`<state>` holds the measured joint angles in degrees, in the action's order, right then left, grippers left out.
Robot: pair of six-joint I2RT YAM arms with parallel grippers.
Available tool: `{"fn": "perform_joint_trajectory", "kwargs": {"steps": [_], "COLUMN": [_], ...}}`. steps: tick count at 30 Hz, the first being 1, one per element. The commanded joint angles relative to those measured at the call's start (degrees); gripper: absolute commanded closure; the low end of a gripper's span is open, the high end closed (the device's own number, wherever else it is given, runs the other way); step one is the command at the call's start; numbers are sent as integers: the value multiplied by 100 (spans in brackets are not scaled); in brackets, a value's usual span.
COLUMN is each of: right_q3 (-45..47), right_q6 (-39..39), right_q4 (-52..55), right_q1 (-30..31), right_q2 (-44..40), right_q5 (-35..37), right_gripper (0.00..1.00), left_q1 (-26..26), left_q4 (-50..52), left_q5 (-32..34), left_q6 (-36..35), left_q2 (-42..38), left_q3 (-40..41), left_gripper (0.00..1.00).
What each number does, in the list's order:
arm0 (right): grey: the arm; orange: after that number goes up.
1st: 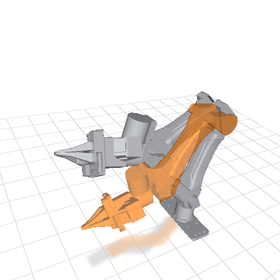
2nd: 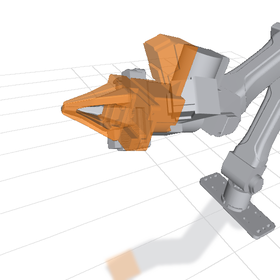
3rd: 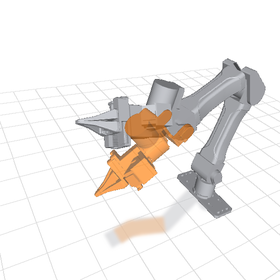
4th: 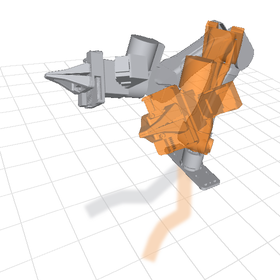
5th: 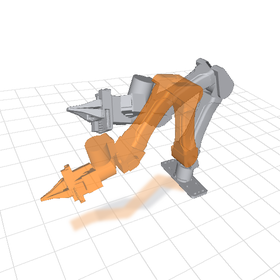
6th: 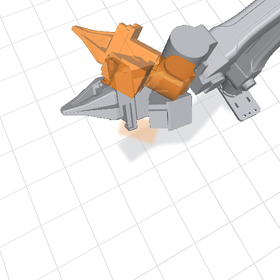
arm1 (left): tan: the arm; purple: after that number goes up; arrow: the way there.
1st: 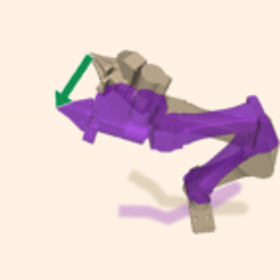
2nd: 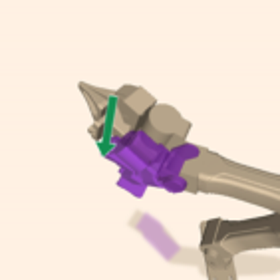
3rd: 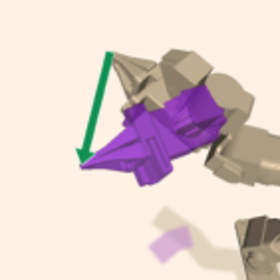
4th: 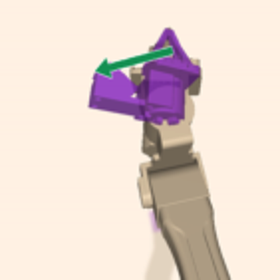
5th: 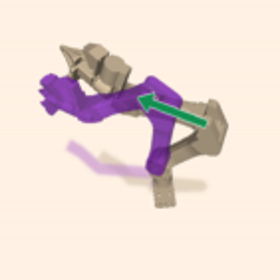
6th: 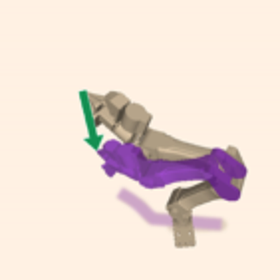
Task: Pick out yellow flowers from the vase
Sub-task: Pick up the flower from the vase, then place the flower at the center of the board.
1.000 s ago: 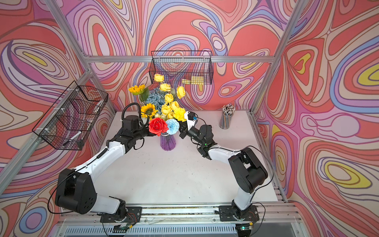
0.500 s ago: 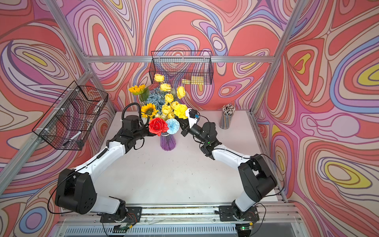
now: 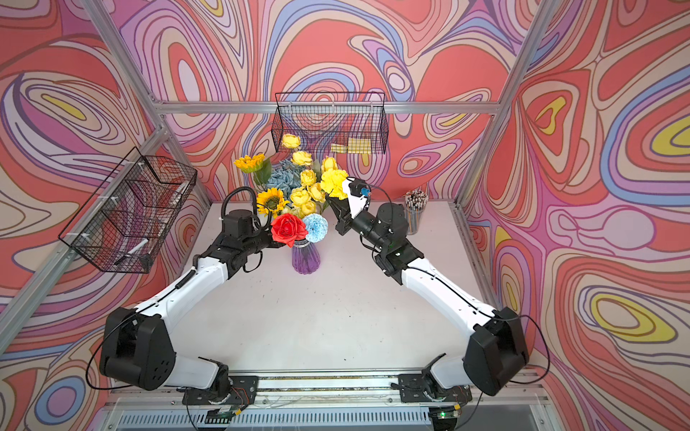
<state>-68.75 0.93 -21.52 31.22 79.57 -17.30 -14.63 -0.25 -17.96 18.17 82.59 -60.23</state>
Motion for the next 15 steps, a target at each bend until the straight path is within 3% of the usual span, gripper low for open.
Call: {"fn": "perform_joint_trajectory", "kwargs": {"steps": [1,6,13,15], "right_q3": [-304,-762,-2167,-2290], "right_q6": [4,-98,-66,106], "right_q4": [858,1755,4533,4974], "right_q1": [33,33,-5,-135], "right_q2": [-385,-766,-597,-478], "right_q5": [157,717,2371,2465], "right_gripper": [100,100,100,100], "left_q1": [4,7,4,5], "left_q4": [214,206,216,190], "left_q5": [74,41,16,-17], "left_q6": [-140,-122,-122,-99], "left_q2": [-116,-135,-155,-147], "left_q3": [20,37,34,37], "left_gripper": [42,41,40,40]}}
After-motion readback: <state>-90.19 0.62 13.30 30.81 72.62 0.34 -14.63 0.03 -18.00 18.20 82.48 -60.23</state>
